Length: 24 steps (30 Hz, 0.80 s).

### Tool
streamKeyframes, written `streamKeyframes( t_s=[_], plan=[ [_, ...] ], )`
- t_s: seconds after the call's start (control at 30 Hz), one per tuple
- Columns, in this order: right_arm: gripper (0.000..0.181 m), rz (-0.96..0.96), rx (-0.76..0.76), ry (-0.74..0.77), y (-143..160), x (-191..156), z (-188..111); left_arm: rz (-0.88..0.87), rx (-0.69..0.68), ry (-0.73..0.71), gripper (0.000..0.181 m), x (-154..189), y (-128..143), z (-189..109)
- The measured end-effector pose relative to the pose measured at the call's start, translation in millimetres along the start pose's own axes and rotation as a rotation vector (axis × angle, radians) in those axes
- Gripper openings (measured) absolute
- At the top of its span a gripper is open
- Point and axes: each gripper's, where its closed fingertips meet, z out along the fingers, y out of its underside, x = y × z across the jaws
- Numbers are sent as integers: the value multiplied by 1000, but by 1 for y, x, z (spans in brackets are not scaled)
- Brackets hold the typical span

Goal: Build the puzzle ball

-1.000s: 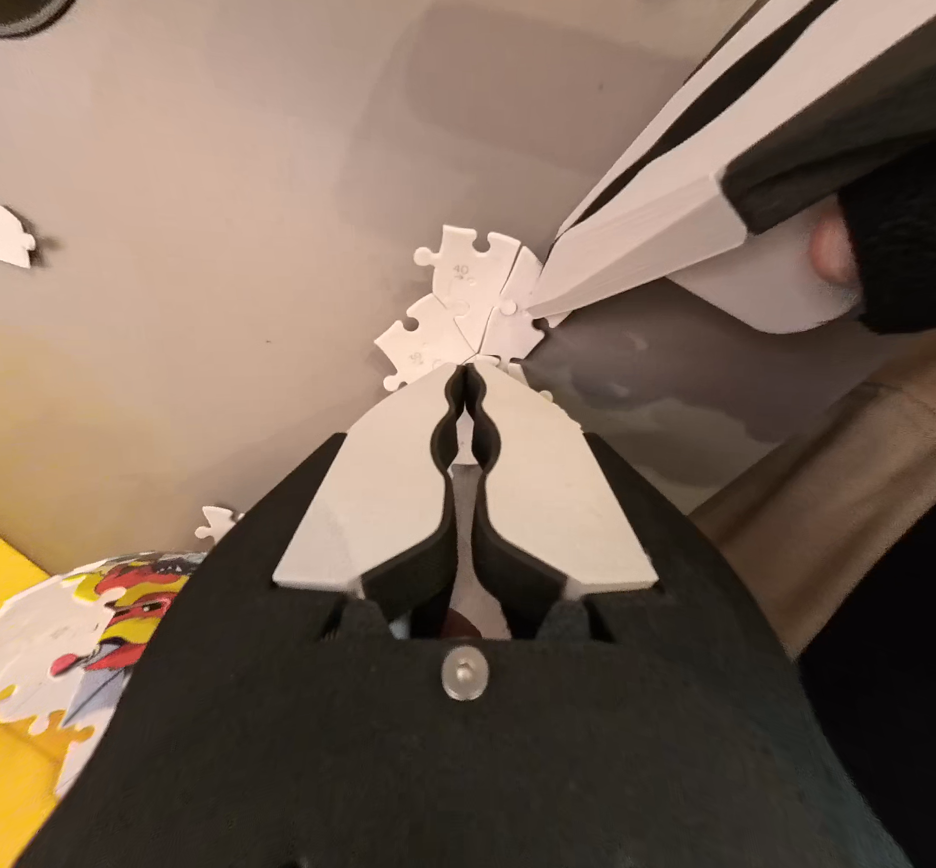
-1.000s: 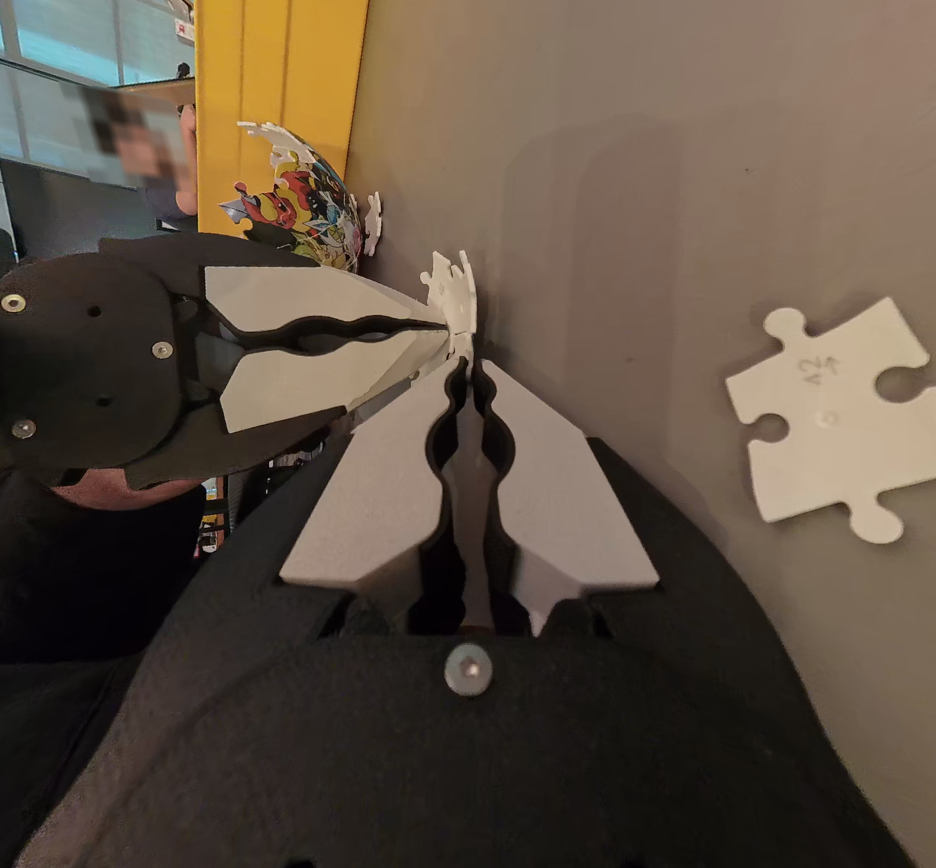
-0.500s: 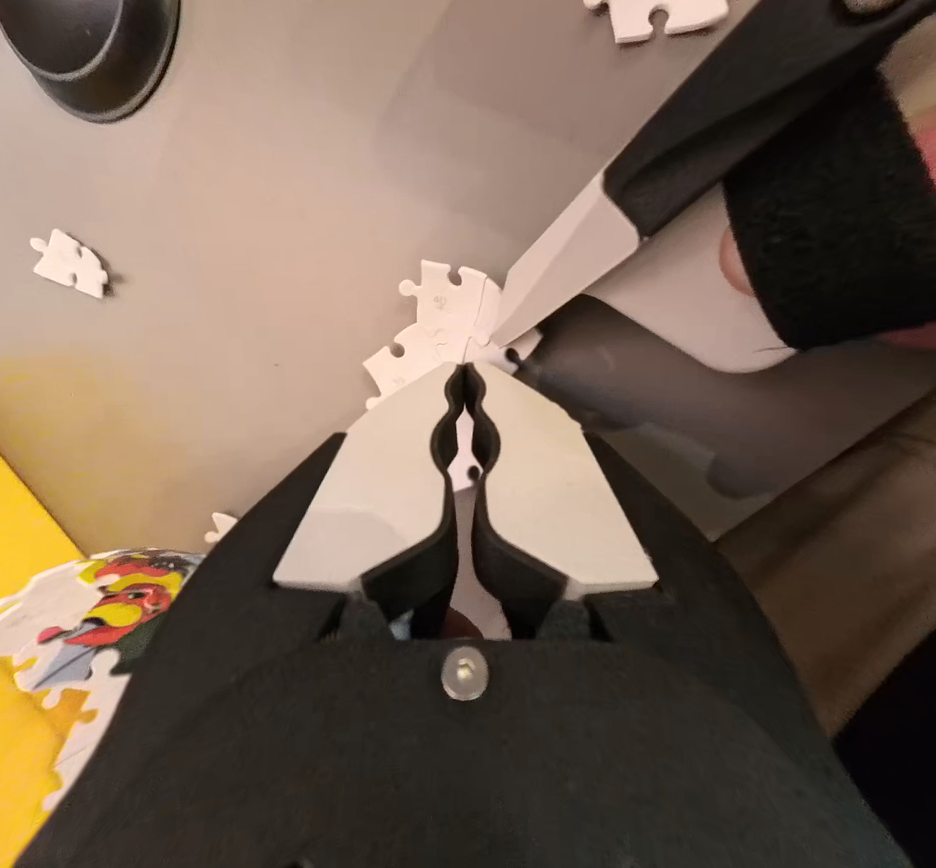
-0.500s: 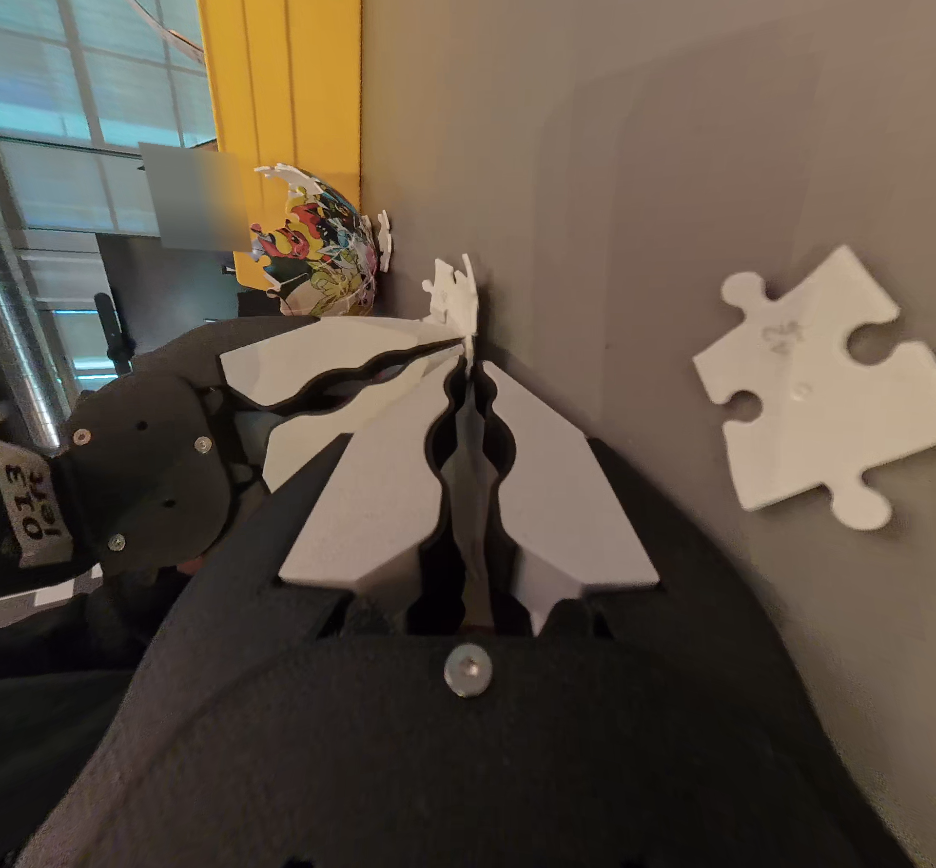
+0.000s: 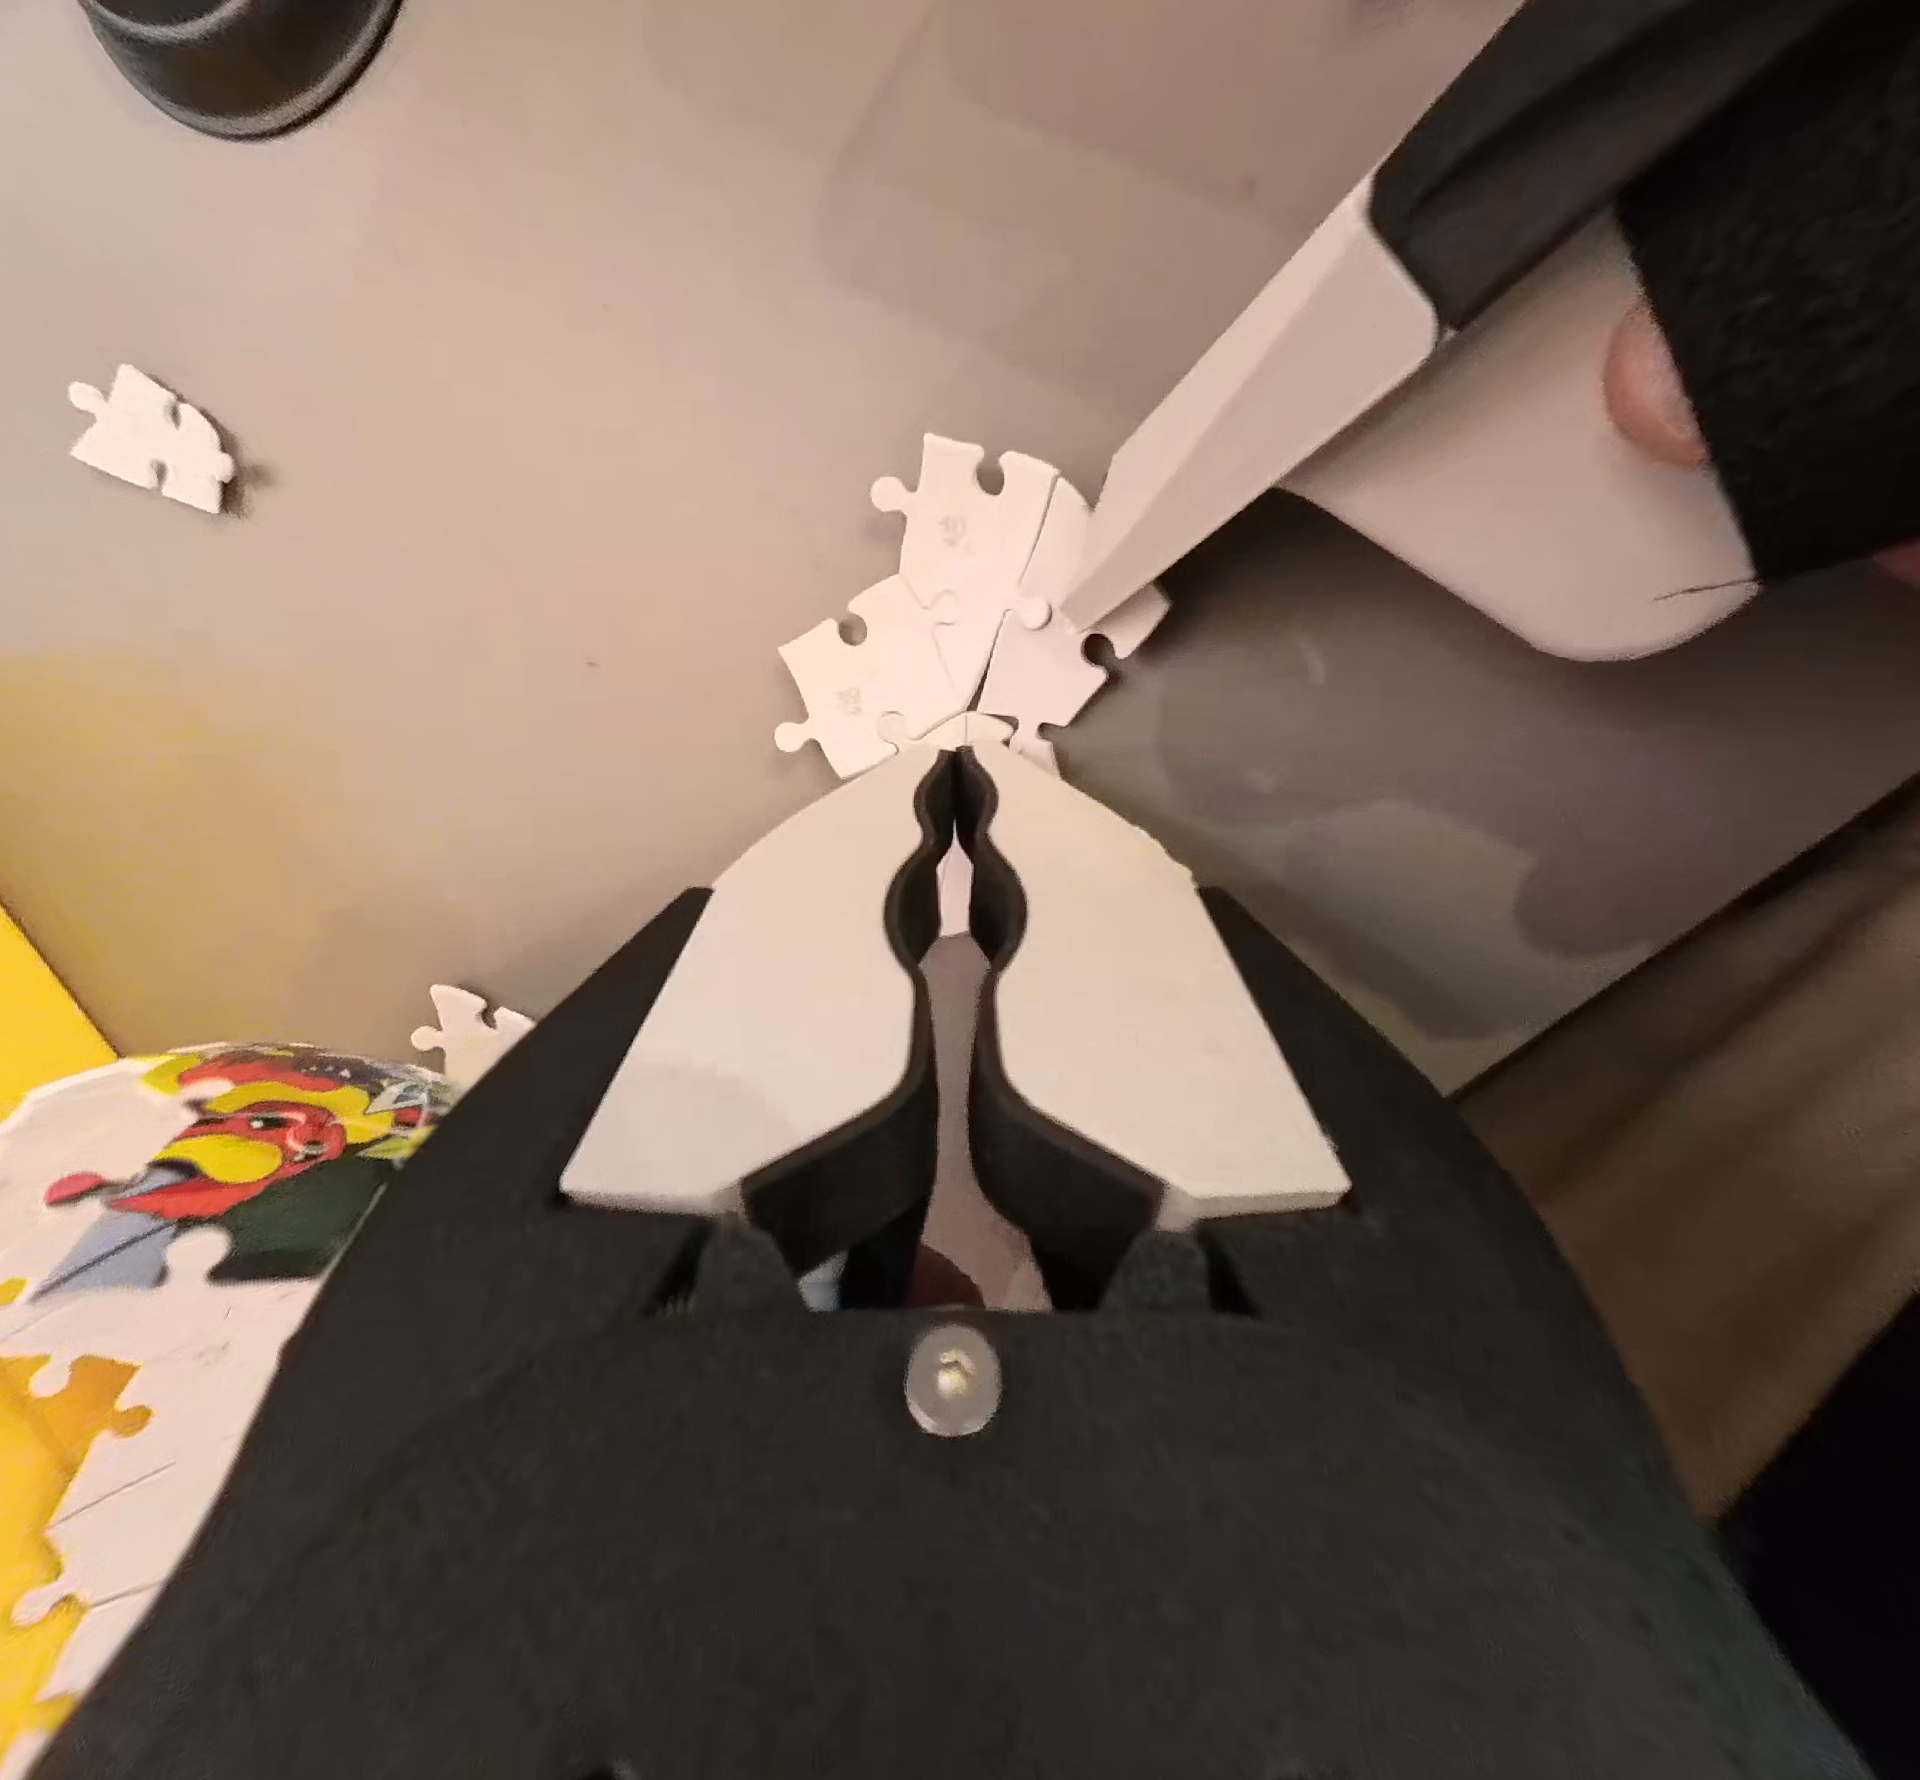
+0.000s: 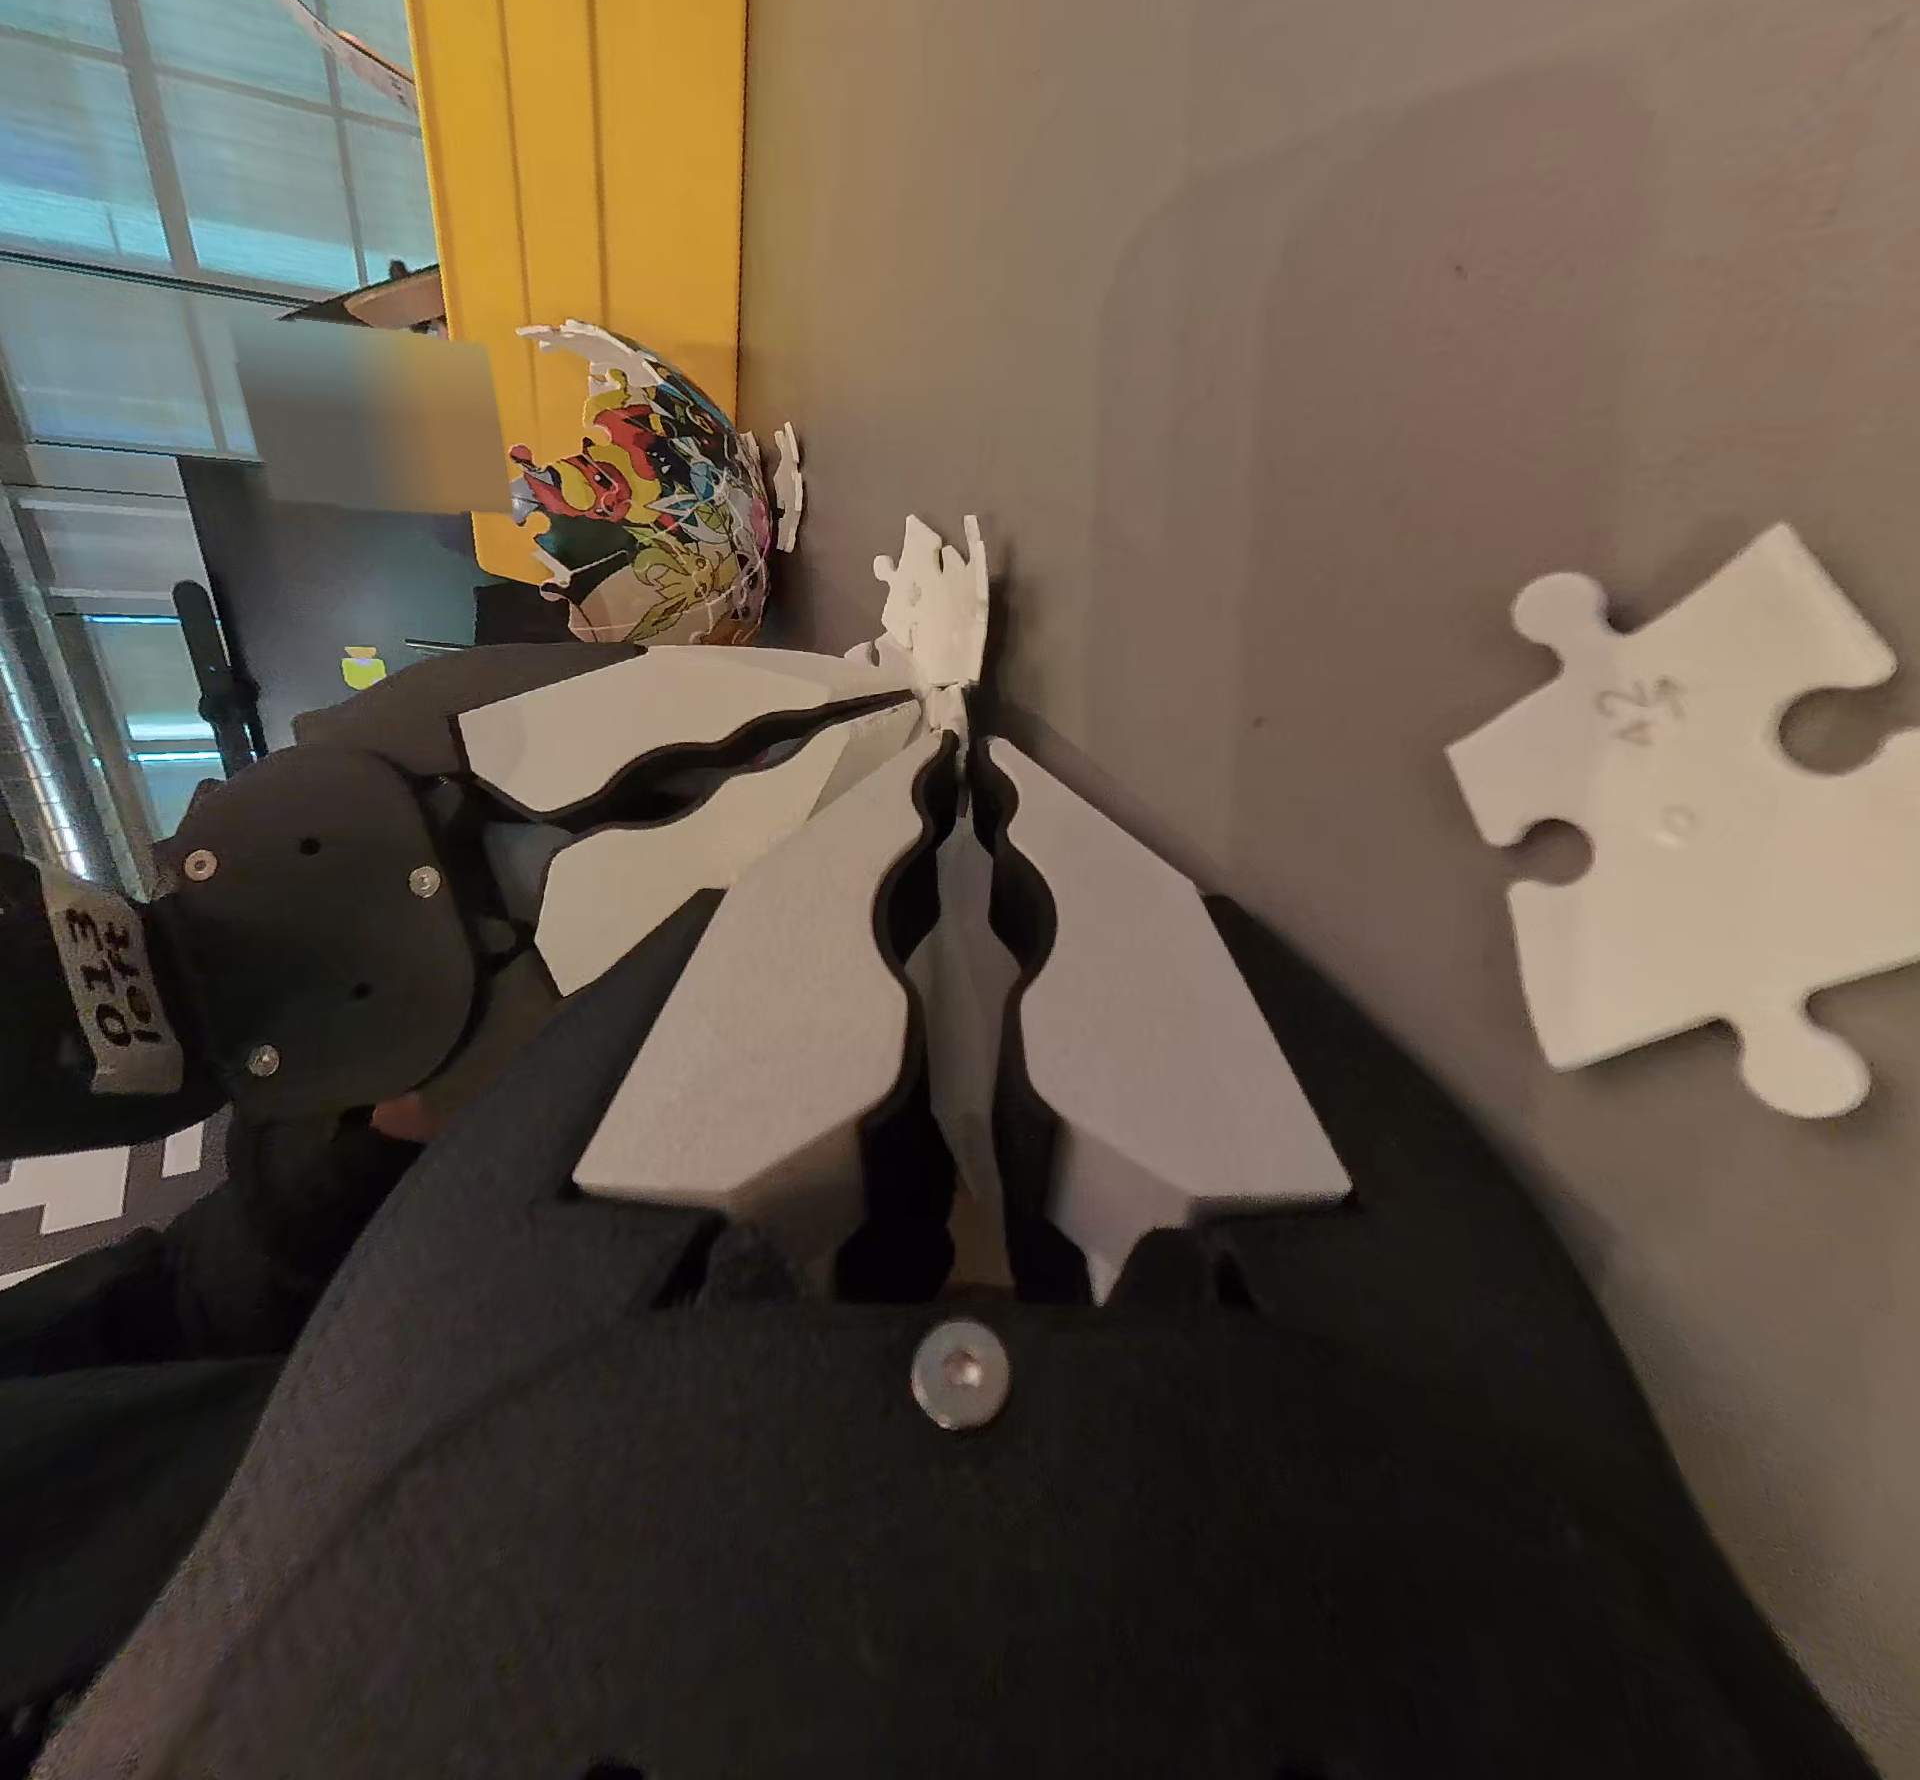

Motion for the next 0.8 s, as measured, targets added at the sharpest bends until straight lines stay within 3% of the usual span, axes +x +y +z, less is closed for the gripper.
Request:
streamKeyframes(
  t_s=[0.23, 0.33, 0.8],
  plan=[
    [2, 55, 14, -18, 0, -1, 0, -25, 55, -31, 0, 0, 0, 0],
    [1, -5, 21, 13, 2, 0, 0, -95, 85, -10, 0, 0, 0, 0],
    [3, 36, 15, 2, 15, -3, 0, -93, 143, -190, 0, 0, 1, 0]
  ],
)
